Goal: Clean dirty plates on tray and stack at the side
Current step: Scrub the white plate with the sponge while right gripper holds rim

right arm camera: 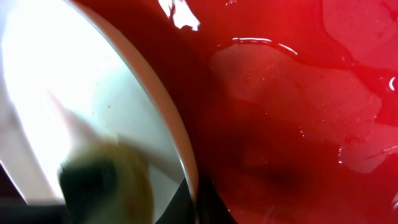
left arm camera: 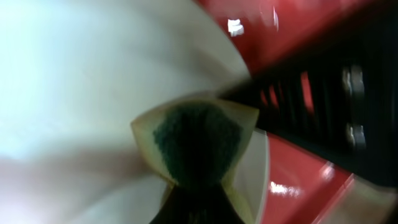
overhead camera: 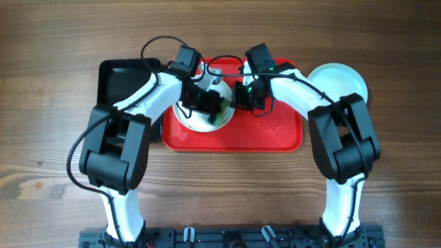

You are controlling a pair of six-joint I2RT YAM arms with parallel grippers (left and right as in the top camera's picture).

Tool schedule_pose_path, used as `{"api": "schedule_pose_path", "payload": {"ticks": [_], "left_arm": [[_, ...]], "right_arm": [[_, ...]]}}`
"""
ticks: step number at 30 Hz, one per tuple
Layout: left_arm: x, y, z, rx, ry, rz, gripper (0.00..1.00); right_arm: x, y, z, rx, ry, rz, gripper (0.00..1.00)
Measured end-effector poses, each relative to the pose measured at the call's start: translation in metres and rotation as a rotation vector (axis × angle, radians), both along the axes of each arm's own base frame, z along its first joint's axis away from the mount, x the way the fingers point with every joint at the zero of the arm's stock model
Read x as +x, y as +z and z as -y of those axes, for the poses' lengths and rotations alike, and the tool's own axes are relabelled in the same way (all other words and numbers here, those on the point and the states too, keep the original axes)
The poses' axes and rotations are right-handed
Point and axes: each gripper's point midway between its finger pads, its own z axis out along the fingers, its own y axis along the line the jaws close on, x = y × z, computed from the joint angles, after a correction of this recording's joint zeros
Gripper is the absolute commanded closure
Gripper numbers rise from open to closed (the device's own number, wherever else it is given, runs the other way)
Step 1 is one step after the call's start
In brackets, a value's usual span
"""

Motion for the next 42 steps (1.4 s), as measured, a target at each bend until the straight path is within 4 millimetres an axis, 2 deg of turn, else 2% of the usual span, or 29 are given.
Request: {"api": "schedule_pose_path", "payload": {"ticks": [6,9,14,16,19,26,29,32,36,39,42], "left_arm": [[0.04,-0.004,-0.018,0.124,0.199,0.112,0.96],[0.05,-0.009,-0.042,0.252,0.372,0.124,0.96],[0.043,-0.009,-0.086,0.474,0.618,0.101,0.96],[0.035,-0.009,-0.097,0.527,0.658,0.081,0.96],[0.023,-0.01,-0.101,0.556,0.626,0.04,0.96],[-0.019,-0.011,-0.081,0.43,0.338,-0.159,0.96],[-0.042,-0.008,-0.058,0.3,0.177,-0.234,0.96],[-0.052,-0.007,-0.037,0.187,0.072,-0.259,0.96],[-0.047,-0.004,-0.019,0.076,0.004,-0.216,0.96],[-0.031,-0.003,-0.01,0.029,-0.004,-0.144,0.96],[-0.004,-0.003,-0.004,0.023,0.045,-0.043,0.96]], "right_arm": [[0.0,0.0,0.0,0.001,-0.003,-0.001,0.96],[0.001,0.0,0.0,0.002,-0.003,0.001,0.96],[0.0,0.001,-0.002,0.006,0.002,0.003,0.96],[-0.001,0.001,-0.004,0.009,0.007,0.002,0.96],[-0.003,0.001,-0.006,0.008,0.015,-0.001,0.96],[-0.004,0.0,-0.004,0.004,0.03,0.001,0.96],[-0.004,0.0,-0.004,0.004,0.033,0.003,0.96],[-0.004,0.0,-0.004,0.003,0.033,0.003,0.96],[-0.004,0.0,-0.004,0.004,0.032,0.003,0.96],[-0.004,0.0,-0.004,0.004,0.027,0.001,0.96],[-0.003,0.0,-0.004,0.005,0.02,0.0,0.96]]}}
